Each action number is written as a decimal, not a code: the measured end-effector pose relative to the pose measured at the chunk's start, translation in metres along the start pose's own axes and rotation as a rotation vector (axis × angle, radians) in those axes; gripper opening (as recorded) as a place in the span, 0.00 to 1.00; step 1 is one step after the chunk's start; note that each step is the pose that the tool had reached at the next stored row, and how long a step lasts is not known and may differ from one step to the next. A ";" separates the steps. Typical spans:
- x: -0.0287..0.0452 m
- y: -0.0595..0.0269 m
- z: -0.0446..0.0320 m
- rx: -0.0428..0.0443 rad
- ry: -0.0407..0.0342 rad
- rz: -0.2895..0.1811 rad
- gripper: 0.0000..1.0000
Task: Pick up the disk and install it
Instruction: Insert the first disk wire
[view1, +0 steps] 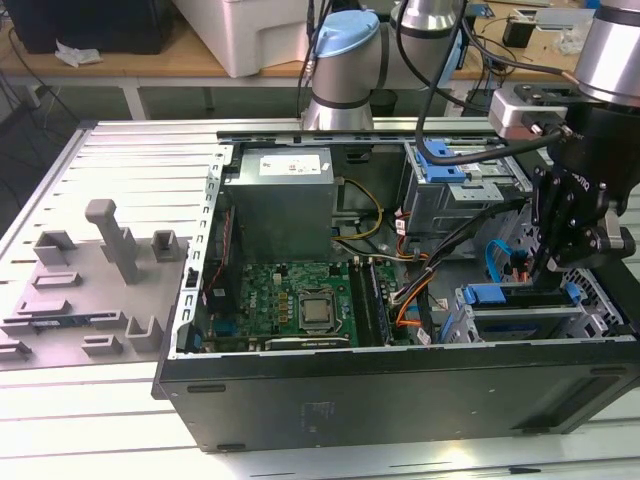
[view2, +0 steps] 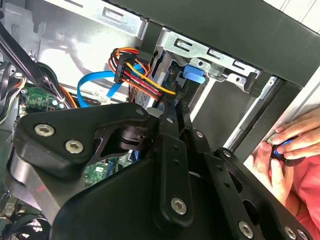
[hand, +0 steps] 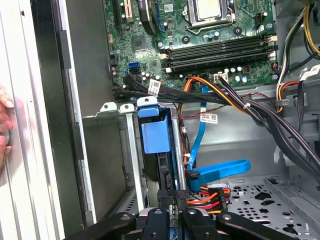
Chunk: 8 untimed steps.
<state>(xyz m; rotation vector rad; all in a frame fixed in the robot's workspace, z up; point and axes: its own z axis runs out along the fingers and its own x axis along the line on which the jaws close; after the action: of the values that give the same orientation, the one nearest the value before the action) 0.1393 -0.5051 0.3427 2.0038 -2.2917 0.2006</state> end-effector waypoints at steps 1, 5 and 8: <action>0.0001 0.0000 0.0000 0.0000 0.0000 0.000 0.17; 0.0001 0.0001 0.0000 0.0000 -0.0002 0.000 0.17; 0.0002 0.0005 0.0002 0.0001 -0.0001 0.000 0.17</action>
<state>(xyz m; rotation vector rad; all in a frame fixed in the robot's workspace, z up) 0.1388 -0.5053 0.3426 2.0041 -2.2916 0.2005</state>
